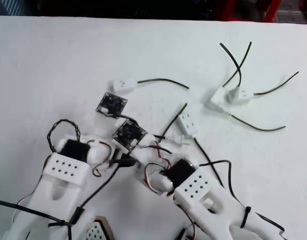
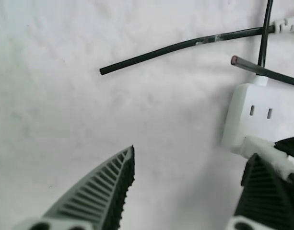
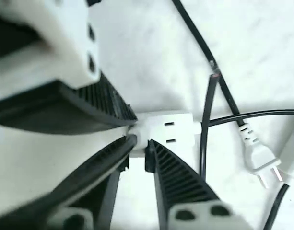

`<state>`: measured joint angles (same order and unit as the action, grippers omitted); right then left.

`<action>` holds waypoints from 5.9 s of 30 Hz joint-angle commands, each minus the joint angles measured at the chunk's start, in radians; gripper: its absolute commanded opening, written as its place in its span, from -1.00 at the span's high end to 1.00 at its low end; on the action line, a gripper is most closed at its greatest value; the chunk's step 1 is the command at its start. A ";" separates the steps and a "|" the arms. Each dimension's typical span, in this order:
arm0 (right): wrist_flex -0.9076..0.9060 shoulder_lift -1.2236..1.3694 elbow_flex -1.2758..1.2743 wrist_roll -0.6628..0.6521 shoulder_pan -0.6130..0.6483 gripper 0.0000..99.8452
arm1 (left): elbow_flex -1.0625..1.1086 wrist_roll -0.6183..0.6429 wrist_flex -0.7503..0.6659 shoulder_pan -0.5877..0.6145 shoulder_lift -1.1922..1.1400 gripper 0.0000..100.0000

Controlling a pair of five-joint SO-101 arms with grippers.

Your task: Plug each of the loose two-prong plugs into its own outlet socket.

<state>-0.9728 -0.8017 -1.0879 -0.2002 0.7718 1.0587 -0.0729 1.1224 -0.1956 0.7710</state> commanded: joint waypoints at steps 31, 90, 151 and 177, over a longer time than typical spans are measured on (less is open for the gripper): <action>0.133 -0.162 -0.213 -0.028 0.031 0.97 | -0.012 -0.009 -0.078 0.323 0.031 0.30; 0.058 0.231 -0.017 -0.137 -0.001 0.96 | -0.006 -0.009 -0.081 0.346 0.030 0.31; 0.024 0.113 0.002 -0.238 0.302 0.80 | 0.011 -0.008 -0.173 0.527 0.024 0.31; -0.162 0.177 0.075 -0.450 0.302 0.58 | -0.003 -0.002 -0.180 0.599 0.024 0.31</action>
<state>-1.0802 -0.6590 -1.0740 -0.6421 1.0694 1.0756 -0.0744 0.9674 0.3675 0.7710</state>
